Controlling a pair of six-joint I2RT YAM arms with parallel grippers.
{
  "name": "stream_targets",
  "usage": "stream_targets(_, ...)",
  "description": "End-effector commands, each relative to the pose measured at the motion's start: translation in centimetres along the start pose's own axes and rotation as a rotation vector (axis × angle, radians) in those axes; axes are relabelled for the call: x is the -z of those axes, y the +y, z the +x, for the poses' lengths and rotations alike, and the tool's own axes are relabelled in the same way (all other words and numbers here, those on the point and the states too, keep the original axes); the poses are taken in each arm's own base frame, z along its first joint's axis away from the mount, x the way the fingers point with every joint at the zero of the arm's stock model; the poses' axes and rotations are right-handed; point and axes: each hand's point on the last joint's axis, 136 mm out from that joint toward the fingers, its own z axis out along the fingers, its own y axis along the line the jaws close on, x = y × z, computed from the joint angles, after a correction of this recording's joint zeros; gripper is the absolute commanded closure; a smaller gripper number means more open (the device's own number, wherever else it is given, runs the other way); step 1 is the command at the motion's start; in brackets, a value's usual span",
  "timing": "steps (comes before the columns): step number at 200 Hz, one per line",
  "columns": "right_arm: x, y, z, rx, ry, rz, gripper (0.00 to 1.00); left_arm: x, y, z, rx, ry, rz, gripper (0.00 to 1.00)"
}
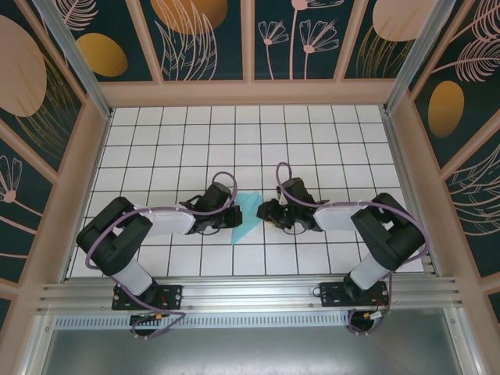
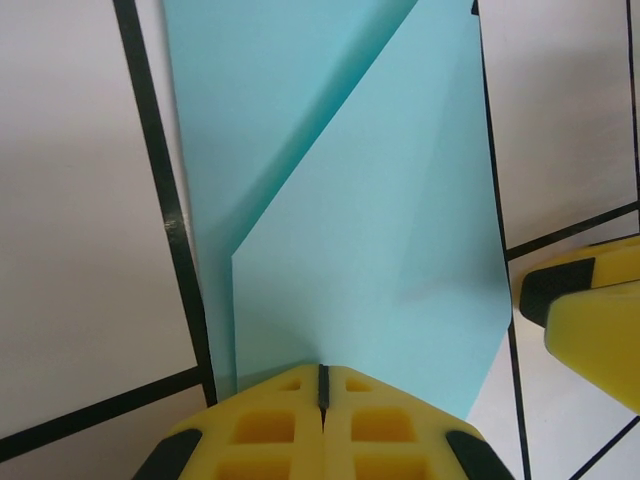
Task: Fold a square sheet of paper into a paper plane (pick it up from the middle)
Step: Turn over the paper at the center of the table.
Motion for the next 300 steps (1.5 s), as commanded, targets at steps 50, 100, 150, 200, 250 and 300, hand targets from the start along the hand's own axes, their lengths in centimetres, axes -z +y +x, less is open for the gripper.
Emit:
stream_targets(50,-1.2,1.1,1.2,-0.001,0.045,-0.067,0.6,0.0,-0.3,0.7,-0.007,0.027,0.032,1.0)
stream_targets(100,-1.4,2.5,0.4,-0.003,0.018,-0.138,0.59,-0.2,-0.2,1.1,0.008,0.039,0.045,1.0)
stream_targets(150,-2.3,3.4,-0.6,-0.004,-0.005,-0.177,0.62,0.1,-1.0,1.2,0.033,0.033,0.093,1.0)
stream_targets(200,-3.2,3.9,-1.2,0.051,-0.005,-0.182,0.72,0.3,-1.3,1.3,0.041,0.028,0.12,1.0)
stream_targets(250,-3.8,4.2,-1.2,0.089,0.023,-0.19,0.8,0.5,-1.6,1.1,0.043,0.018,0.136,1.0)
stream_targets(300,-3.6,4.4,-1.7,0.118,0.017,-0.166,0.94,1.4,-1.8,0.5,0.041,-0.025,0.134,1.0)
